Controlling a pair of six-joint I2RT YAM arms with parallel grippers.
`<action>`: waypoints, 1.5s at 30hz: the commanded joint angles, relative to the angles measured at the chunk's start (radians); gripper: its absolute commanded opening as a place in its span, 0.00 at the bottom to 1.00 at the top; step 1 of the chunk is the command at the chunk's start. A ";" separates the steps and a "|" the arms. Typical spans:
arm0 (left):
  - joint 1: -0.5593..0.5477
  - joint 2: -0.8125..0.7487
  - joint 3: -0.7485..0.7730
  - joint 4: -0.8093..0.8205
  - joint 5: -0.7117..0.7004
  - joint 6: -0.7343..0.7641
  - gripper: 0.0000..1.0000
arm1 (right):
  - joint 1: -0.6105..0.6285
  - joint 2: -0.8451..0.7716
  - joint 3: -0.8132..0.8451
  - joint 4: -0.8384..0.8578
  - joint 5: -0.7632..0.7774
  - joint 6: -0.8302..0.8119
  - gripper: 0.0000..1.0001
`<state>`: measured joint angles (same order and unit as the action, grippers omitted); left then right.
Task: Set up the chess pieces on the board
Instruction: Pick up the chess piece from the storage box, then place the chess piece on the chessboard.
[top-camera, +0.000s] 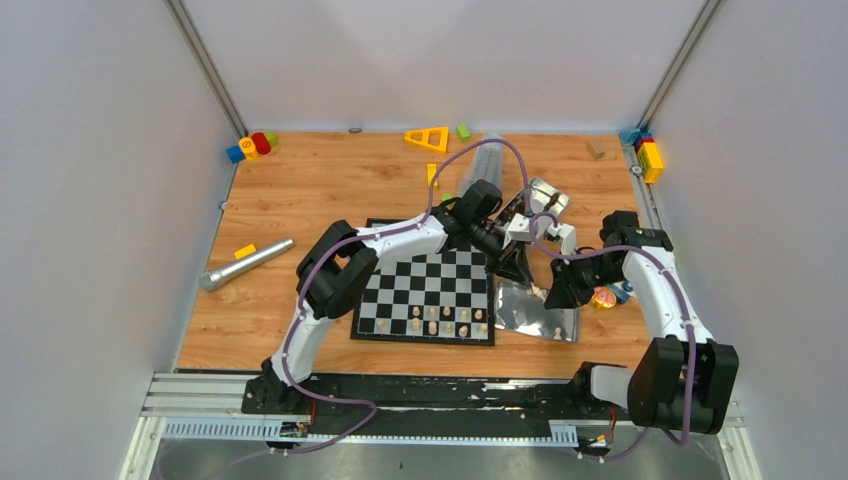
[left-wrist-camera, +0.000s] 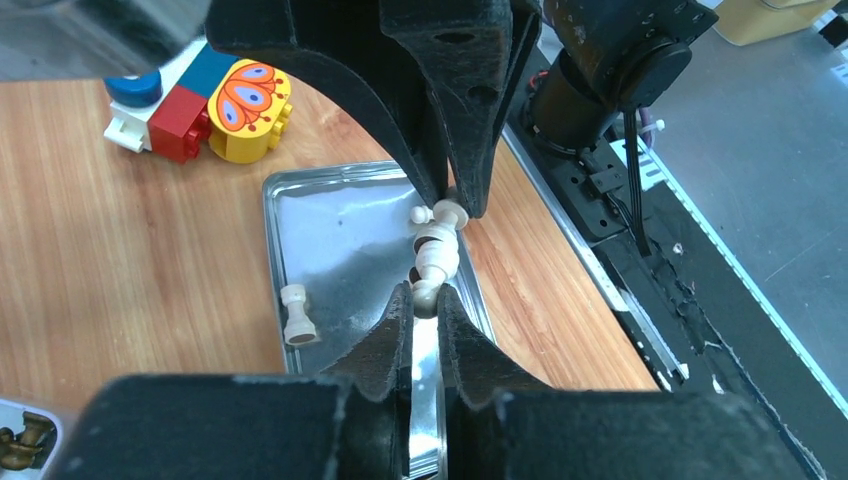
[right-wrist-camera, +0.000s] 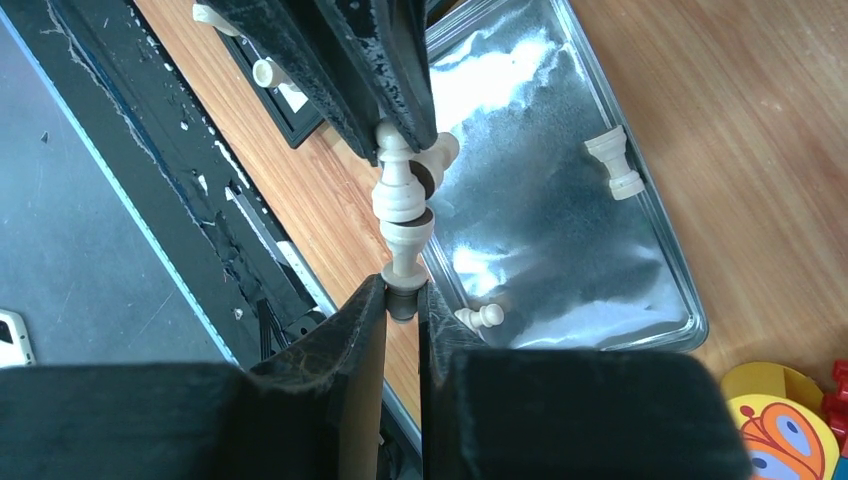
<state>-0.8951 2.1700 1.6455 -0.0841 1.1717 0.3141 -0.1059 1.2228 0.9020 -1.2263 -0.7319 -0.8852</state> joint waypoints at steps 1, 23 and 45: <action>-0.016 0.007 0.032 0.003 0.032 -0.008 0.02 | -0.023 -0.013 0.005 0.018 -0.005 -0.035 0.00; -0.038 -0.166 -0.058 -0.172 -0.391 0.104 0.00 | -0.185 0.015 -0.117 0.090 0.042 -0.078 0.00; 0.155 -0.720 -0.374 -0.836 -1.058 0.320 0.00 | -0.184 0.007 -0.110 0.091 -0.009 -0.087 0.00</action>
<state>-0.7303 1.5326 1.3643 -0.7490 0.3115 0.5900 -0.2859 1.2400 0.7658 -1.1496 -0.6868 -0.9413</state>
